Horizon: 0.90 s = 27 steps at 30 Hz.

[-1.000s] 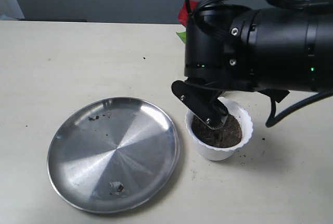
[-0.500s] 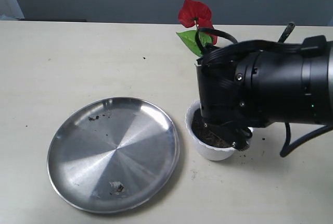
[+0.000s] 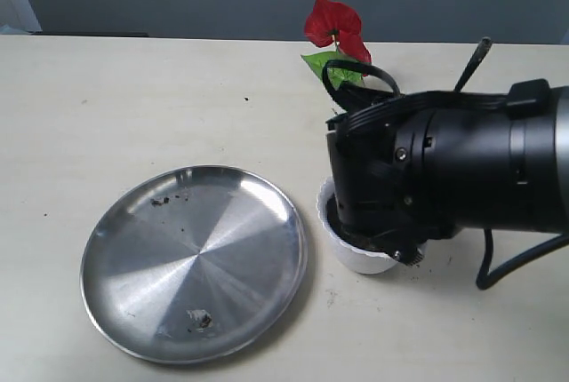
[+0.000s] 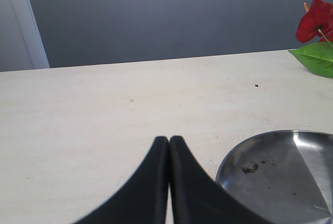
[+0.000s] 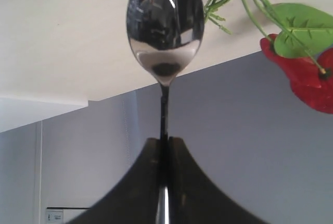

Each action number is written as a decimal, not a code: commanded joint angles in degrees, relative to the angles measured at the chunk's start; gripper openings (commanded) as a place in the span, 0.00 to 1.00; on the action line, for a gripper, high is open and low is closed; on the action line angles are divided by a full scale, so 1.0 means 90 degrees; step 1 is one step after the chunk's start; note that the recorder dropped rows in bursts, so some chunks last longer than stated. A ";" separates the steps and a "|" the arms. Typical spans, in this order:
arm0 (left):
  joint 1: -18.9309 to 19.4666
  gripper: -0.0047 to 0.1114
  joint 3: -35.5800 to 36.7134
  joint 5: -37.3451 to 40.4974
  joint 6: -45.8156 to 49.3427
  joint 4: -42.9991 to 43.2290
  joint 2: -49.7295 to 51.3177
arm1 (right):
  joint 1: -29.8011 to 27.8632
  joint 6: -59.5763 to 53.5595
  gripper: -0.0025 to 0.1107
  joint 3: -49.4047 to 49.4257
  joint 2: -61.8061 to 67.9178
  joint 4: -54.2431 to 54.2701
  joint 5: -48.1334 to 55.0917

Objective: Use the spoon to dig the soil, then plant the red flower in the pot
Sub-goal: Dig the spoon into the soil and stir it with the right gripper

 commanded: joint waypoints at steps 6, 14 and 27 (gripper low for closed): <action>-0.0030 0.04 -0.0024 -0.0003 -0.0024 0.0000 -0.0034 | 0.0268 0.0008 0.02 0.0018 0.0481 -0.0284 0.0042; -0.0030 0.04 -0.0024 -0.0003 -0.0024 0.0000 -0.0034 | 0.0579 0.0214 0.02 0.0018 0.0946 -0.0209 0.0042; -0.0030 0.04 -0.0024 -0.0003 -0.0024 0.0000 -0.0034 | 0.0649 0.0754 0.02 0.0018 0.1339 -0.0942 0.0042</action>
